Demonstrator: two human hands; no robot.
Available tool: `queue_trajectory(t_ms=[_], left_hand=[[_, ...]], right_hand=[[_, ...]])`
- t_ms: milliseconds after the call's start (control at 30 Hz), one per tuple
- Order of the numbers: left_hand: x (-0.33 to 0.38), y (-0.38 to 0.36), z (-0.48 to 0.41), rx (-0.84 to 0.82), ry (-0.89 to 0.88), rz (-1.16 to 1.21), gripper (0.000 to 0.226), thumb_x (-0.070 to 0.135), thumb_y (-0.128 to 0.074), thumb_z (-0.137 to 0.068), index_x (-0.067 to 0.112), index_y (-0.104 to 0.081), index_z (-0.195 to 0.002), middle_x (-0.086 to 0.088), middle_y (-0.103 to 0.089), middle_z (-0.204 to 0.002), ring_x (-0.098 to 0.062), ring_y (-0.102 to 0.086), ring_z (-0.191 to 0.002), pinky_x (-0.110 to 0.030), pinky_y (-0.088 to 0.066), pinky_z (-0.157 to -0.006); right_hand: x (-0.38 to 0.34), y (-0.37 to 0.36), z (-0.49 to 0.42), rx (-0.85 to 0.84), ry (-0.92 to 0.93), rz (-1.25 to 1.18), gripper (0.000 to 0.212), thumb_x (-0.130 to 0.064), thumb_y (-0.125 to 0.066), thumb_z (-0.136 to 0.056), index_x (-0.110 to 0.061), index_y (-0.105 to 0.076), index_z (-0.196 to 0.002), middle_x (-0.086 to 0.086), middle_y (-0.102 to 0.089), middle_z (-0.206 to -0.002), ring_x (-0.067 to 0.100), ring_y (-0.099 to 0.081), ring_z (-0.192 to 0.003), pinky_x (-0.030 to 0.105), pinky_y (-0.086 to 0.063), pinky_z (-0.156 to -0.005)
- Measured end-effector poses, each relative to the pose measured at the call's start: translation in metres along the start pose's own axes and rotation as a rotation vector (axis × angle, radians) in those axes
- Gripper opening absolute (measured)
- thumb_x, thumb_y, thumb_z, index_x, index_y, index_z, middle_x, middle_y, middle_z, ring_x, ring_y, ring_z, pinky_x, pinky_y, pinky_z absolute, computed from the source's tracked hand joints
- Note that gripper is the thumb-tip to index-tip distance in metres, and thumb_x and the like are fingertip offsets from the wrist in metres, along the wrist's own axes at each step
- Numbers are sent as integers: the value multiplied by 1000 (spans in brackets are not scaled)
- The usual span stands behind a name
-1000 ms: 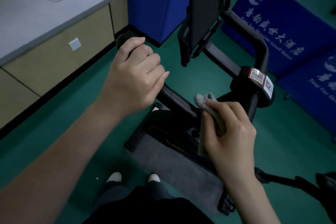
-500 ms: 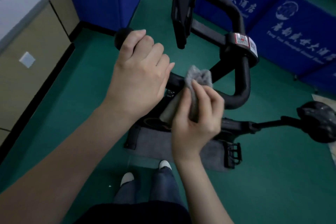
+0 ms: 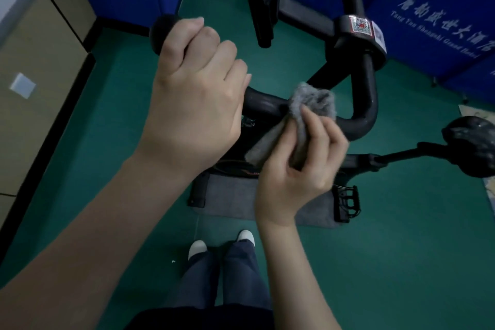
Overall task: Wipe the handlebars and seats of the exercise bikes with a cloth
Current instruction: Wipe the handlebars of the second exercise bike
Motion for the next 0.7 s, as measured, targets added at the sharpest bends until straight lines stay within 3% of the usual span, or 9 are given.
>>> queue_trajectory(t_ms=[200, 333, 400, 467, 533, 600, 700], left_hand=[[0, 0, 0, -1, 4, 0, 38, 17, -32, -100, 5, -65, -84, -9, -62, -82, -33, -57, -91, -36, -19, -106], [1, 1, 0, -5, 22, 7, 38, 17, -33, -100, 5, -66, -86, -8, -63, -83, -33, -56, -91, -37, -20, -107], [2, 1, 1, -7, 27, -6, 37, 17, -34, -100, 5, -66, -86, -8, -63, -84, -33, -56, -91, -37, -21, -107], [1, 2, 2, -15, 29, -14, 37, 18, -34, -100, 6, -66, -87, -8, -63, -84, -33, -56, -92, -37, -20, -107], [2, 2, 2, -25, 32, -20, 37, 18, -33, -101, 6, -66, -87, -8, -62, -85, -33, -56, -93, -37, -19, -108], [2, 2, 2, -23, 38, -23, 37, 18, -33, -100, 6, -66, -87, -7, -62, -85, -33, -56, -93, -36, -19, -108], [3, 3, 2, -35, 44, -26, 38, 18, -32, -101, 6, -66, -88, -8, -62, -85, -33, -56, -95, -36, -18, -109]], right_hand=[[3, 8, -2, -145, 51, -42, 18, 9, -65, -84, 7, -69, -101, 11, -53, -98, 13, -55, -95, 18, -44, -91], [14, 34, -10, -128, -137, -73, 18, 1, -64, -87, 2, -65, -105, 13, -59, -102, 13, -58, -100, 21, -44, -93], [6, 44, -4, -193, -375, -223, 24, -5, -67, -86, -9, -63, -109, 8, -64, -107, 17, -61, -105, 27, -47, -93], [-4, 54, 9, -276, -700, -386, 31, -11, -70, -82, -20, -63, -111, -3, -68, -110, 14, -64, -108, 23, -49, -91], [-8, 59, 23, -338, -1060, -527, 40, -11, -77, -77, -24, -64, -112, -2, -71, -112, 16, -66, -108, 27, -52, -91], [-4, 55, 29, -345, -1395, -626, 43, -9, -74, -77, -15, -63, -118, 7, -72, -110, 24, -67, -107, 38, -53, -95], [1, 36, 14, -331, -1630, -767, 29, 0, -60, -87, 1, -62, -116, 17, -71, -107, 27, -69, -100, 37, -53, -93]])
Point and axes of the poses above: each hand's wrist, its own z-axis away from the middle knuckle, its own y-axis out of the back of the hand, x = y × z, the point moved 2 cm from there along -z, towards the middle knuckle
